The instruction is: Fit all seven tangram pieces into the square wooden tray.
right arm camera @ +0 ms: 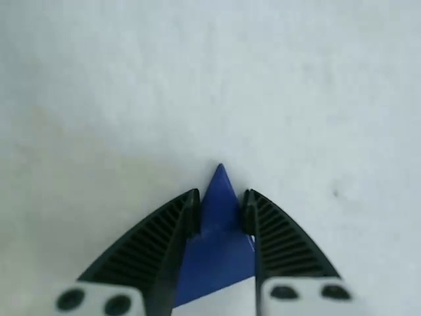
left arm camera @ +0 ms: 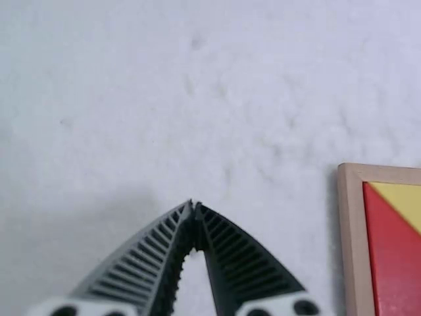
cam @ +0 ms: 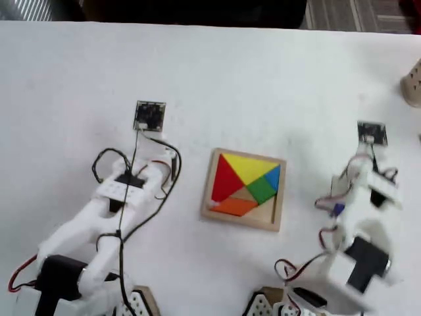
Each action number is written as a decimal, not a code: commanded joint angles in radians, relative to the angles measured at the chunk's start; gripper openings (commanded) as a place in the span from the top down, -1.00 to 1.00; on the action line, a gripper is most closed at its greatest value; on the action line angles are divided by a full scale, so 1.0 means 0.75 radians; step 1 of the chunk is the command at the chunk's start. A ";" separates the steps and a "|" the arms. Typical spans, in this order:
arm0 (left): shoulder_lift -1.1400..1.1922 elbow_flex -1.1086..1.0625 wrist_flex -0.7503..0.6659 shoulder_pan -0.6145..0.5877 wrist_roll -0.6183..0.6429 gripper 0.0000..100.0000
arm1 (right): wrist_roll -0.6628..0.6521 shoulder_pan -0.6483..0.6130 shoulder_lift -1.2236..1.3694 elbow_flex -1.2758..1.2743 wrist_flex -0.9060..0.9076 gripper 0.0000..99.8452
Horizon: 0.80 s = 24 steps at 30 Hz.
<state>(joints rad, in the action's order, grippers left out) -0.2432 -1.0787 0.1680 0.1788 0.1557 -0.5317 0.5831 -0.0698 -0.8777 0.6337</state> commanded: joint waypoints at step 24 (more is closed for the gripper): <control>0.003 0.068 0.000 0.001 -0.014 0.95 | -0.589 0.586 -0.189 0.252 0.177 0.62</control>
<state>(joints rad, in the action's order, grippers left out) -0.2432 -1.0787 0.1680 0.1788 0.1557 -0.8646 1.0127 -0.1665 -0.7488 0.7626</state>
